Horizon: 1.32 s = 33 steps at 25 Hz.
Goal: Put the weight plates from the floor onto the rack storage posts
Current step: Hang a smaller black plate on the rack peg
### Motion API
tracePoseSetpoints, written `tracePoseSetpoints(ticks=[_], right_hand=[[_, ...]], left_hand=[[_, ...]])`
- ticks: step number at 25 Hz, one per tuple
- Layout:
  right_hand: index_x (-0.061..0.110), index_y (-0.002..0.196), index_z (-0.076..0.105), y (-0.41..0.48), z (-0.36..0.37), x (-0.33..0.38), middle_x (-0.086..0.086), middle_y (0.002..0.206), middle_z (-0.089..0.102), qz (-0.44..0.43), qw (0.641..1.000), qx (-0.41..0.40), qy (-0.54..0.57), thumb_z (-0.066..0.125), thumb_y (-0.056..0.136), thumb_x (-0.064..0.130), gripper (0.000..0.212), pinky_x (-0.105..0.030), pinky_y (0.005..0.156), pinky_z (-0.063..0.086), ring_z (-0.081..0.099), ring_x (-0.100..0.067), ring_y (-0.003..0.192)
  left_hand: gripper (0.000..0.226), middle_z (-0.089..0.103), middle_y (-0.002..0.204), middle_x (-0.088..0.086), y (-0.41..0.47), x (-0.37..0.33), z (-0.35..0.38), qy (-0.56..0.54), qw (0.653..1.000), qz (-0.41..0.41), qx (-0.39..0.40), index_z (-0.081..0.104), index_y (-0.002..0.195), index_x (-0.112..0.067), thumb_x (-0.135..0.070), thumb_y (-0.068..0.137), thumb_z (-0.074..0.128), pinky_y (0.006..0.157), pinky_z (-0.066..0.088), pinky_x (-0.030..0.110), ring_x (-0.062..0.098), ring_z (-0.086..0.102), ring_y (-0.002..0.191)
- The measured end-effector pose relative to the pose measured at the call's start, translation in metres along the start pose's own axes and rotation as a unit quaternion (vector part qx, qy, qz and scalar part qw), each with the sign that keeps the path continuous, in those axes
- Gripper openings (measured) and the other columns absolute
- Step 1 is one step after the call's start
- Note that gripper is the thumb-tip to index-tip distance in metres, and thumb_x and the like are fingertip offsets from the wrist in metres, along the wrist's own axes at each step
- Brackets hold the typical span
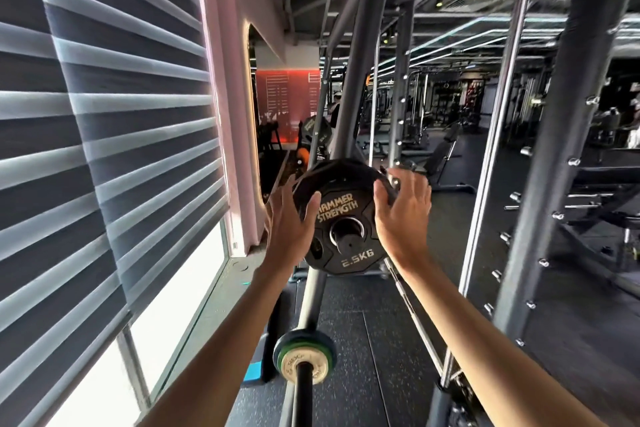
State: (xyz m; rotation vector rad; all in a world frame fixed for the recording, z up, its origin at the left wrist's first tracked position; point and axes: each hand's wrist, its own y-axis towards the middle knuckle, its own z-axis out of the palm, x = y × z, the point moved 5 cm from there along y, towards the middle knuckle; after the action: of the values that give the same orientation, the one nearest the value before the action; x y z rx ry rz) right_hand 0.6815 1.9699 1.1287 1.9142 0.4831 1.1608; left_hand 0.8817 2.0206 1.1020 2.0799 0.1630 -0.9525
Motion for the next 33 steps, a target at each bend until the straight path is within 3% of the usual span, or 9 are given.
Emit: tracePoseSetpoints(ticks=[3, 5, 8, 13, 19, 23, 27, 30, 33], right_hand=[[0.014, 0.141, 0.045, 0.003, 0.019, -0.043, -0.009, 0.141, 0.048, 0.116, 0.987, 0.101, 0.036, 0.049, 0.098, 0.050, 0.056, -0.045, 0.113, 0.034, 0.041, -0.025, 0.135], [0.014, 0.146, 0.041, 0.003, 0.032, -0.054, -0.009, 0.144, 0.048, 0.138, 0.975, 0.148, 0.088, 0.044, 0.100, 0.050, 0.058, -0.042, 0.113, 0.035, 0.043, -0.024, 0.136], [0.018, 0.145, 0.043, -0.001, 0.041, -0.059, -0.004, 0.140, 0.053, 0.122, 0.976, 0.144, 0.111, 0.038, 0.102, 0.051, 0.054, -0.039, 0.111, 0.038, 0.048, -0.019, 0.132], [0.019, 0.144, 0.046, 0.002, 0.045, -0.066, 0.001, 0.139, 0.057, 0.090, 0.982, 0.121, 0.113, 0.038, 0.103, 0.049, 0.051, -0.039, 0.109, 0.042, 0.052, -0.015, 0.129], [0.012, 0.150, 0.041, 0.011, 0.046, -0.061, -0.002, 0.156, 0.040, 0.016, 0.986, 0.121, 0.117, 0.039, 0.107, 0.030, 0.047, -0.034, 0.119, 0.030, 0.034, -0.015, 0.146], [0.015, 0.151, 0.040, 0.014, 0.050, -0.059, 0.001, 0.157, 0.038, -0.008, 0.983, 0.122, 0.134, 0.036, 0.108, 0.031, 0.046, -0.042, 0.120, 0.031, 0.032, -0.012, 0.147], [0.017, 0.150, 0.041, 0.006, 0.049, -0.060, 0.002, 0.154, 0.043, -0.032, 0.989, 0.069, 0.130, 0.032, 0.107, 0.036, 0.047, -0.044, 0.117, 0.033, 0.034, -0.010, 0.145], [0.011, 0.147, 0.042, 0.003, 0.053, -0.062, -0.002, 0.152, 0.044, -0.069, 0.988, 0.029, 0.133, 0.031, 0.107, 0.032, 0.047, -0.045, 0.114, 0.037, 0.037, -0.014, 0.144], [0.007, 0.142, 0.046, 0.007, 0.059, -0.069, -0.008, 0.147, 0.049, -0.078, 0.990, -0.008, 0.117, 0.027, 0.107, 0.038, 0.051, -0.048, 0.110, 0.041, 0.044, -0.020, 0.139]], left_hand=[[0.085, 0.033, 0.155, 0.007, 0.002, 0.022, 0.012, -0.007, 1.000, -0.008, 0.004, 0.023, 0.155, -0.025, -0.076, 0.087, 0.033, 0.116, 0.029, 0.057, 0.025, 0.024, 0.147], [0.081, 0.038, 0.151, 0.002, 0.003, 0.022, 0.019, -0.017, 1.000, 0.016, 0.003, 0.026, 0.154, -0.027, -0.073, 0.088, 0.034, 0.116, 0.030, 0.052, 0.020, 0.028, 0.143], [0.072, 0.041, 0.148, -0.003, 0.002, 0.019, 0.024, -0.049, 0.998, 0.033, -0.015, 0.029, 0.152, -0.028, -0.065, 0.091, 0.041, 0.116, 0.029, 0.044, 0.016, 0.031, 0.140], [0.074, 0.037, 0.148, -0.001, 0.004, 0.032, 0.034, -0.075, 0.997, 0.022, -0.023, 0.029, 0.150, -0.026, -0.067, 0.091, 0.045, 0.115, 0.034, 0.049, 0.018, 0.033, 0.141], [0.074, 0.050, 0.129, 0.000, -0.001, 0.039, 0.039, -0.134, 0.988, -0.031, -0.065, 0.033, 0.130, -0.020, -0.073, 0.082, 0.056, 0.097, 0.052, 0.045, 0.019, 0.055, 0.120], [0.070, 0.058, 0.121, 0.003, 0.002, 0.046, 0.043, -0.154, 0.983, -0.054, -0.084, 0.032, 0.117, -0.025, -0.077, 0.078, 0.059, 0.088, 0.057, 0.042, 0.018, 0.061, 0.110], [0.076, 0.052, 0.132, 0.004, 0.000, 0.048, 0.046, -0.124, 0.984, -0.039, -0.118, 0.032, 0.133, -0.025, -0.076, 0.082, 0.055, 0.098, 0.049, 0.051, 0.025, 0.054, 0.122], [0.083, 0.034, 0.156, 0.004, 0.001, 0.046, 0.045, -0.021, 0.987, 0.003, -0.157, 0.027, 0.151, -0.023, -0.073, 0.088, 0.046, 0.115, 0.031, 0.055, 0.025, 0.032, 0.146], [0.081, 0.024, 0.163, 0.004, 0.004, 0.040, 0.045, 0.020, 0.978, 0.053, -0.199, 0.030, 0.154, -0.016, -0.066, 0.092, 0.046, 0.121, 0.019, 0.053, 0.020, 0.018, 0.152]])
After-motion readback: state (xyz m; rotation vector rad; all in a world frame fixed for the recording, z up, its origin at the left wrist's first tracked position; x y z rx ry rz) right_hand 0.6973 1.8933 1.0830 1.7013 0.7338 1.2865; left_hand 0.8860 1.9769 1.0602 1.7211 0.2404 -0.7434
